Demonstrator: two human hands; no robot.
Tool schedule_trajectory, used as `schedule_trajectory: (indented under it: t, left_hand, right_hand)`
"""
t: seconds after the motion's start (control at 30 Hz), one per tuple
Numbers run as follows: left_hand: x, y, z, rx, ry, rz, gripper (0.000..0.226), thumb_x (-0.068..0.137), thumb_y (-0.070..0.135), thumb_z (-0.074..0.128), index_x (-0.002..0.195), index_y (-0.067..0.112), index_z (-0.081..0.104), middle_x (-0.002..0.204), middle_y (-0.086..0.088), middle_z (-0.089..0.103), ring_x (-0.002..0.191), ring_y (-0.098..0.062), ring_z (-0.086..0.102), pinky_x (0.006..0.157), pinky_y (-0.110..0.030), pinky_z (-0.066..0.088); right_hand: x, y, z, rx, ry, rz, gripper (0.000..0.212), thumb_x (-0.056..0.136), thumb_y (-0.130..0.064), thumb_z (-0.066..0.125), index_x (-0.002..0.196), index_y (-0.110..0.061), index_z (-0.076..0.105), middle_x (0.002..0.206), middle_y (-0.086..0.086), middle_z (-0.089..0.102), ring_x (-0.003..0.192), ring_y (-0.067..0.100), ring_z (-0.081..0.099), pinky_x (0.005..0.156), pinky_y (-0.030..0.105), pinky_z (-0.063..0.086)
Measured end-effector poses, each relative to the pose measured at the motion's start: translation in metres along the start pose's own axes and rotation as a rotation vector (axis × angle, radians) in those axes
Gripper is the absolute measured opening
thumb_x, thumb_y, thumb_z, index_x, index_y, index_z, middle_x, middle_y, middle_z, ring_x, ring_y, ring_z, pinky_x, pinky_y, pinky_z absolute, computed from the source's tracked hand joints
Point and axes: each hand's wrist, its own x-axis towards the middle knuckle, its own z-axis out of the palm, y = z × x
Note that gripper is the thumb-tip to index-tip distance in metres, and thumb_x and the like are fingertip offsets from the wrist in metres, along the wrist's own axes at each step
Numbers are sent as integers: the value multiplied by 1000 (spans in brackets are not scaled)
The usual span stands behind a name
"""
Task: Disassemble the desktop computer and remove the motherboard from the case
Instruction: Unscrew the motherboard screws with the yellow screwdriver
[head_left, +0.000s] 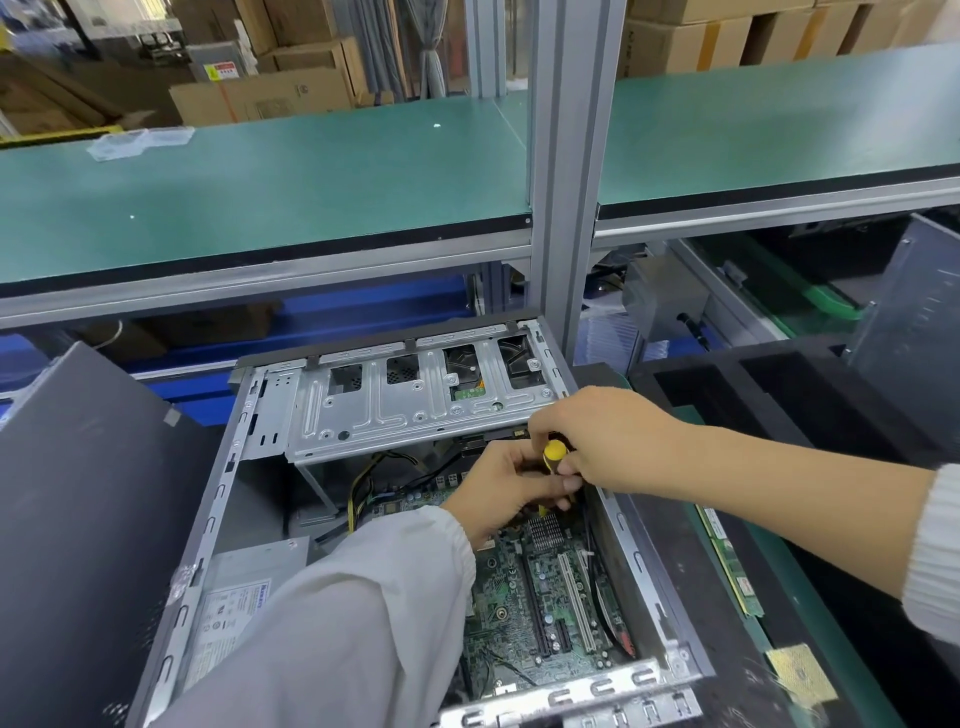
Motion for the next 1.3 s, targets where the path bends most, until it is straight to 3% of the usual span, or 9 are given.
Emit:
schedule_trajectory:
  t: [0.1,0.27,0.33,0.43,0.6,0.77,0.93,1.1,1.3]
  left_hand:
    - [-1,0,-1,22,2,8,17,82,-4,69,80,12,71,77,-4,68,65,-19,64,75,-36,54]
    - [0,-2,1,-1,10,0,19,81,-5,69,80,14,70,77,-2,69,61,-16,65,71,-31,55]
    - [0,-3,3,0,6,-2,20,82,-5,68,79,15,70,77,0,70,60,-15,66,69,-30,55]
    - [2,-2,5,15,-6,-4,26,83,-3,68,74,21,72,75,0,69,61,-16,65,69,-30,53]
    - [4,-3,5,5,-11,-7,24,81,-4,69,78,20,72,77,1,71,62,-14,67,69,-28,56]
    - [6,-2,7,29,-8,0,10,83,-4,68,88,5,68,79,-8,68,61,-15,66,70,-28,56]
    - [5,0,7,13,-9,-3,19,82,-10,66,83,9,67,72,1,69,58,-13,64,67,-26,55]
    - [4,1,7,19,-8,3,17,84,-8,65,83,9,66,74,-4,66,59,-15,63,67,-27,53]
    - [3,0,6,9,-17,-1,19,83,-9,65,80,10,65,72,-3,66,57,-16,62,69,-32,53]
  right_hand:
    - [2,0,0,-106,76,16,35,83,-51,62,97,-19,55,93,1,62,88,21,57,65,31,40]
    - [3,-2,0,-21,23,13,22,84,-27,66,105,-26,60,103,0,64,96,22,58,72,32,45]
    - [1,-1,-2,2,15,19,24,83,-34,67,106,-28,63,103,-2,64,98,21,58,76,34,48]
    - [2,0,-3,-99,95,33,35,82,-53,62,90,-20,58,86,0,60,87,22,59,65,31,42]
    - [-1,1,-2,-1,10,25,19,86,-29,64,104,-26,63,104,0,63,98,22,58,72,32,45]
    - [-1,3,-1,-170,119,79,47,81,-61,58,97,-17,58,92,2,63,87,23,60,63,30,38]
    - [-2,0,2,27,70,69,17,86,-34,64,100,-25,61,100,1,63,97,22,58,71,30,41]
    - [-1,2,2,-132,179,86,39,84,-55,58,101,-19,56,95,1,63,91,23,61,66,31,40]
    - [-2,0,2,72,127,78,18,85,-39,65,98,-27,64,78,-8,51,85,17,56,66,27,37]
